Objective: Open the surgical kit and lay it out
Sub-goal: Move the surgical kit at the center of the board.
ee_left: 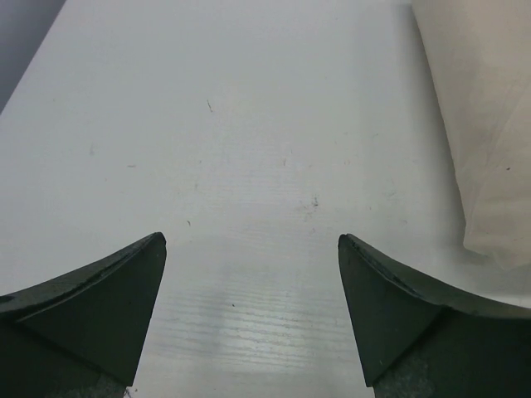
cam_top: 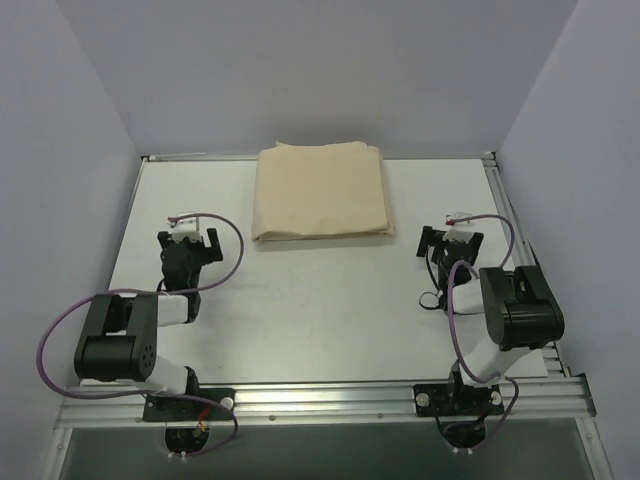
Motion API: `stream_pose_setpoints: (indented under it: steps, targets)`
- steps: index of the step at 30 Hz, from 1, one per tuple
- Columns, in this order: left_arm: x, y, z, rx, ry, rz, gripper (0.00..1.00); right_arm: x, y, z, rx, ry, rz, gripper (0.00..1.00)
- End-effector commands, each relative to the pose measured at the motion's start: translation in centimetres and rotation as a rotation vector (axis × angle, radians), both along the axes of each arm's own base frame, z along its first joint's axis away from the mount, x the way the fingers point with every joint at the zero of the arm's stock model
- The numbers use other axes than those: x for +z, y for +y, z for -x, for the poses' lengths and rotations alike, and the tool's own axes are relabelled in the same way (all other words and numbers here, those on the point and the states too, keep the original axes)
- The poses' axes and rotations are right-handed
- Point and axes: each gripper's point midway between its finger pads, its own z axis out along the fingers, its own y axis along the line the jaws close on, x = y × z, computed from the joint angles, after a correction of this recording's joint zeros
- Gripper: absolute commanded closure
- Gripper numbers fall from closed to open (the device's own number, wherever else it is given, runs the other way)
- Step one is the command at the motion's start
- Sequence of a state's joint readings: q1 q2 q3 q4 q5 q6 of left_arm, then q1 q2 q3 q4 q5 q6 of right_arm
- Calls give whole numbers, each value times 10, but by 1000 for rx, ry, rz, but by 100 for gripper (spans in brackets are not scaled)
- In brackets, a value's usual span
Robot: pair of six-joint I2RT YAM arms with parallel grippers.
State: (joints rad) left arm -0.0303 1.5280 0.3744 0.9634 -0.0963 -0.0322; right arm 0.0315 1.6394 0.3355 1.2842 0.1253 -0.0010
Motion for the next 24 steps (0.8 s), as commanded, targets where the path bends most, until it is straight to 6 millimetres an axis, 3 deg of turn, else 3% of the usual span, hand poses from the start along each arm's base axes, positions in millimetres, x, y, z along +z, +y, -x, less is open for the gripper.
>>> stream_pose_setpoints:
  steps: [1,2,3,4,5,7,8,9,11,12,13,14,15,16,17,18,19,21,22,23,24]
  targets:
    - [51,3,-8,25,-113,-32,6,48,-15,-12,-108,-174,13,0]
    - [69,4,-8,40,-137,-33,6,50,-18,-11,-136,-184,0,0]
    - [64,5,-3,93,-79,-49,6,48,-19,-11,-147,-168,-8,0]
    - [72,8,-2,142,-75,-53,6,57,-18,-10,-145,-183,-7,0]
    - [95,13,-1,211,-90,-29,6,61,-19,-10,-154,-184,1,0]
    - [115,21,6,378,-106,53,6,70,-13,-8,-177,-171,8,0]
    - [132,21,6,400,-84,71,6,75,-25,-1,-290,-166,26,0]
    - [140,20,7,420,-75,110,6,84,-24,0,-347,-135,17,0]
    - [155,25,15,556,-104,352,6,92,-22,2,-450,-90,-64,0]
    - [154,26,24,599,-32,386,6,67,-17,14,-447,80,-90,0]
    - [158,22,25,622,-39,496,6,94,-13,-3,-446,45,-146,0]
    - [166,2,19,503,-4,543,6,91,-8,-7,-407,64,-166,0]
    - [179,-15,11,367,3,546,6,83,22,-19,-206,120,-205,0]
    - [187,-30,8,207,18,445,6,84,32,-24,-122,131,-229,0]
    - [203,-52,7,70,-4,466,6,84,39,-27,-84,133,-249,0]
    - [206,-58,7,16,-19,443,6,81,44,-28,-67,149,-272,0]
    - [211,-65,7,-29,-34,441,6,84,61,-34,13,154,-331,0]
    - [208,-64,5,-42,-9,447,6,81,75,-42,87,165,-381,0]
    - [217,-67,2,-69,-7,444,6,81,85,-45,133,175,-412,0]
    - [203,-69,-3,-85,59,434,6,88,93,-54,175,168,-427,0]
    - [199,-73,-6,-119,97,426,6,76,98,-60,203,205,-445,0]
